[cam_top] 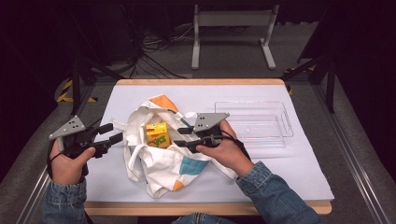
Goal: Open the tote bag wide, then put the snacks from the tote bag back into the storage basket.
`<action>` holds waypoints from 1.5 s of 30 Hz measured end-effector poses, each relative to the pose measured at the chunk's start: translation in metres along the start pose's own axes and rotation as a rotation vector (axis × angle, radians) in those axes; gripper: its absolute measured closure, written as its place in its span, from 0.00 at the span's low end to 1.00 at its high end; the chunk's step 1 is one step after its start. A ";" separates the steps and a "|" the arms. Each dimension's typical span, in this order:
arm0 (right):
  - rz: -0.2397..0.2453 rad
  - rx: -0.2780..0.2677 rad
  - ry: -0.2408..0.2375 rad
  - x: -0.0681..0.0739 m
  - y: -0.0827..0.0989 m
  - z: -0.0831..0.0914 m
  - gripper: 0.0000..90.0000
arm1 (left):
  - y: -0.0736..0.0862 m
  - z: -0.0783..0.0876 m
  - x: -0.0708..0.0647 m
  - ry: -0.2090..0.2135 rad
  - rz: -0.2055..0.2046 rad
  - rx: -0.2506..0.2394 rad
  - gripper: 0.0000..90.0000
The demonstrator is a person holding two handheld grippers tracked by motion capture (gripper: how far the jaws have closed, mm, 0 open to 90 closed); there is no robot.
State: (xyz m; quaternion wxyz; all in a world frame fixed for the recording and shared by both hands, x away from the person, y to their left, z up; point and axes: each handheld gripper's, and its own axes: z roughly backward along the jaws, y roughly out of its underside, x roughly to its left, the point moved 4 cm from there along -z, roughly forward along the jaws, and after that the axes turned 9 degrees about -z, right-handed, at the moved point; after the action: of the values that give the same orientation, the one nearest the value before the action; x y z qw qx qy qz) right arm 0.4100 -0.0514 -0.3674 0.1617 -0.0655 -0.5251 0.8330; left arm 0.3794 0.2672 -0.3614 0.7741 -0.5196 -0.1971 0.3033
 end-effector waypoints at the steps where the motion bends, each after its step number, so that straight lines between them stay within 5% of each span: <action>1: -0.004 0.001 -0.015 -0.003 -0.004 -0.001 0.61 | 0.000 0.000 0.000 -0.001 0.000 -0.001 0.45; 11: -0.046 -0.007 -0.138 -0.012 -0.017 -0.007 0.55 | -0.001 0.003 0.001 0.002 -0.005 -0.002 0.45; 16: -0.066 -0.010 -0.162 -0.018 -0.020 -0.013 0.51 | -0.001 0.003 0.000 0.002 0.002 -0.005 0.45; 26: -0.105 0.012 -0.127 -0.032 -0.023 -0.037 0.35 | -0.002 0.001 0.002 0.010 0.000 -0.007 0.45; 45: -0.137 0.054 -0.120 -0.049 -0.015 -0.078 0.24 | 0.000 0.002 0.003 0.006 0.001 -0.003 0.44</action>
State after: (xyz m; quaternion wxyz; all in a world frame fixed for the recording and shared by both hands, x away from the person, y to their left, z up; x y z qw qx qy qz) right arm 0.4804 0.0042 -0.3912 0.1882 0.0252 -0.5143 0.8363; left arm 0.3805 0.2705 -0.3603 0.7739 -0.5216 -0.1949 0.3016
